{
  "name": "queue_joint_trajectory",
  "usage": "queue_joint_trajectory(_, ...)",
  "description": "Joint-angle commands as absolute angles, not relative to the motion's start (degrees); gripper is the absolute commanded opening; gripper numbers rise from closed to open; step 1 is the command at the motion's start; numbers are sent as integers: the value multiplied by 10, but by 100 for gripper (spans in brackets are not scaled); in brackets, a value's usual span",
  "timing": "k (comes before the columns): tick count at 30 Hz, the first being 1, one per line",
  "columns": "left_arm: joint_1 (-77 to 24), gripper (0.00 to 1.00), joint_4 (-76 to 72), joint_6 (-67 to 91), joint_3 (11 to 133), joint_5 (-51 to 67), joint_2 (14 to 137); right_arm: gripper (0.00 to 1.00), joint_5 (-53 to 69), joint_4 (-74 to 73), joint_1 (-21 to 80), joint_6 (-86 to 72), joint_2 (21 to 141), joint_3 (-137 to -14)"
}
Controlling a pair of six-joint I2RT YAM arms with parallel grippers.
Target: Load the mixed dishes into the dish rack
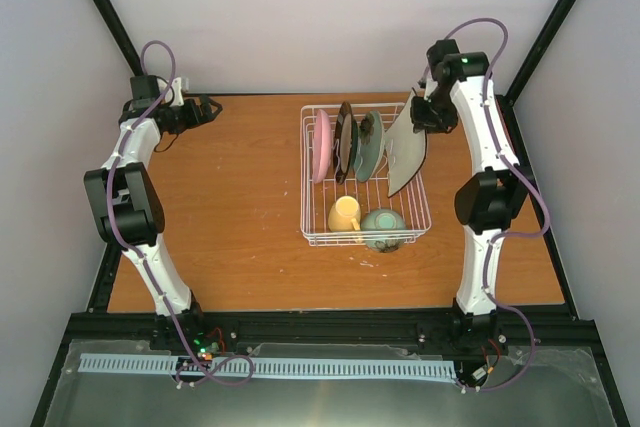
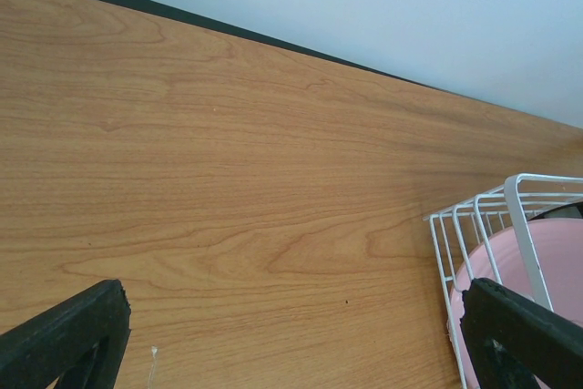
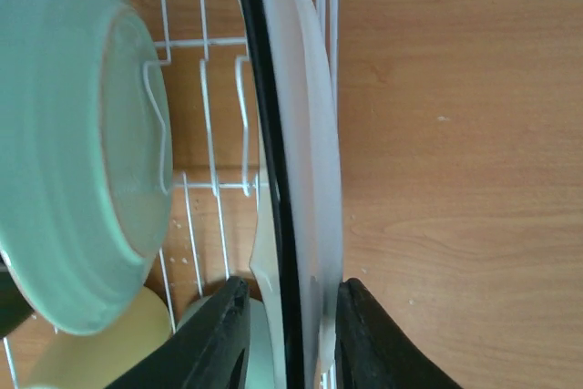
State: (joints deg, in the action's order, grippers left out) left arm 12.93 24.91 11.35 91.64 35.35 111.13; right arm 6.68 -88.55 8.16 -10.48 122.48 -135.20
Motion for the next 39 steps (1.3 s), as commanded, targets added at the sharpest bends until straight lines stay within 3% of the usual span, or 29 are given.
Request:
queue_joint_trajectory(1,133,100,246,106,925,354,1117,27,92,-856,91,-103,1250,-1382)
queue_joint_trajectory(14,133,100,244,111,931,353,1121,37,34,-836,93,-112,1242,-1386)
queue_joint_trajectory(25,133,100,231,128,932,357,1112,49,-51,-718,93,-150,1136,-1265)
queue_joint_trajectory(31,133,100,219,139,925,359,1100,50,-112,-654,93,-161,1079,-1206)
queue_joint_trajectory(39,133,100,141,190,887,398,1072,55,-201,-523,93,-190,928,-1042)
